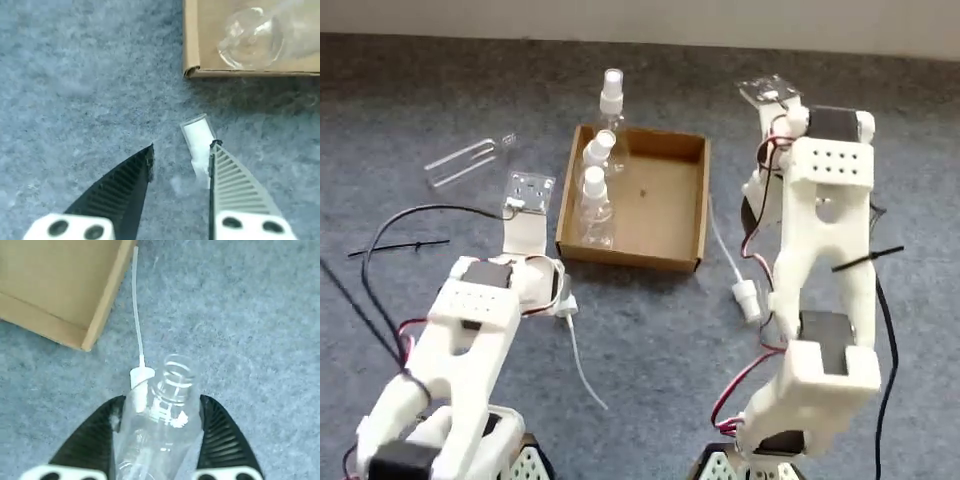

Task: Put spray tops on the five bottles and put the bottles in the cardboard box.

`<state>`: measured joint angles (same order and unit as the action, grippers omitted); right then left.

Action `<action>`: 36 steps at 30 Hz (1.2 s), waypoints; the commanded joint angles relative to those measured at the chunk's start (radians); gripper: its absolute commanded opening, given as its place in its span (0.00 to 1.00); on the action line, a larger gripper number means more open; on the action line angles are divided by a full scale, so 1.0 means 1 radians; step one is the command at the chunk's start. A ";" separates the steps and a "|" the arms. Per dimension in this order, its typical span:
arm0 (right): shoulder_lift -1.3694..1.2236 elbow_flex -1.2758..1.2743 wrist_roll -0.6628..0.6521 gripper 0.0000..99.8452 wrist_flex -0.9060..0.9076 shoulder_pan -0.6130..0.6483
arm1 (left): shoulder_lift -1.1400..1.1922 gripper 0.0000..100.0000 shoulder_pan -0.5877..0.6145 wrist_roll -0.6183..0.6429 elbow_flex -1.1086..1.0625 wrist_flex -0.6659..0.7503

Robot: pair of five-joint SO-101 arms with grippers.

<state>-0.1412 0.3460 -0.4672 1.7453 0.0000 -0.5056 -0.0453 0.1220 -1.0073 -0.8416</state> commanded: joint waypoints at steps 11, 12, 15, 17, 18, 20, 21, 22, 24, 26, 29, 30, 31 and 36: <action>0.397 -0.234 0.009 0.03 -0.050 0.124 | 0.157 0.18 -0.114 0.008 0.105 -0.020; 0.407 -0.242 0.009 0.03 -0.050 0.136 | 0.157 0.18 -0.114 0.008 0.105 -0.020; 0.432 -0.248 0.011 0.03 -0.050 0.159 | 0.157 0.17 -0.116 0.006 0.081 -0.012; 0.438 -0.248 0.011 0.03 -0.050 0.160 | 0.159 0.17 -0.116 0.003 0.048 0.020; 0.440 -0.248 0.011 0.03 -0.050 0.160 | 0.159 0.17 -0.116 0.002 0.030 0.037; 0.440 -0.249 0.011 0.03 -0.050 0.159 | 0.159 0.17 -0.117 0.002 0.001 0.060; 0.440 -0.249 0.011 0.03 -0.050 0.159 | 0.159 0.17 -0.120 0.002 -0.008 0.064; 0.438 -0.249 0.011 0.03 -0.050 0.159 | 0.159 0.17 -0.127 0.000 -0.016 0.063; 0.438 -0.249 0.011 0.03 -0.050 0.160 | 0.159 0.17 -0.143 0.000 -0.033 0.064; 0.438 -0.249 0.011 0.03 -0.050 0.160 | 0.159 0.17 -0.159 -0.002 -0.042 0.064; 0.441 -0.249 0.011 0.03 -0.050 0.160 | 0.159 0.16 -0.166 -0.002 -0.042 0.064; 0.441 -0.249 0.011 0.03 -0.050 0.159 | 0.159 0.14 -0.165 -0.002 -0.041 0.064; 0.441 -0.249 0.011 0.03 -0.050 0.159 | 0.157 0.11 -0.162 -0.002 -0.039 0.064; 0.441 -0.246 0.011 0.03 -0.050 0.162 | 0.148 0.01 -0.159 -0.002 -0.030 0.063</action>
<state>0.2593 0.0928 -0.4641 1.7100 0.1534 -0.3475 -0.2002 0.1235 -1.0487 -0.7818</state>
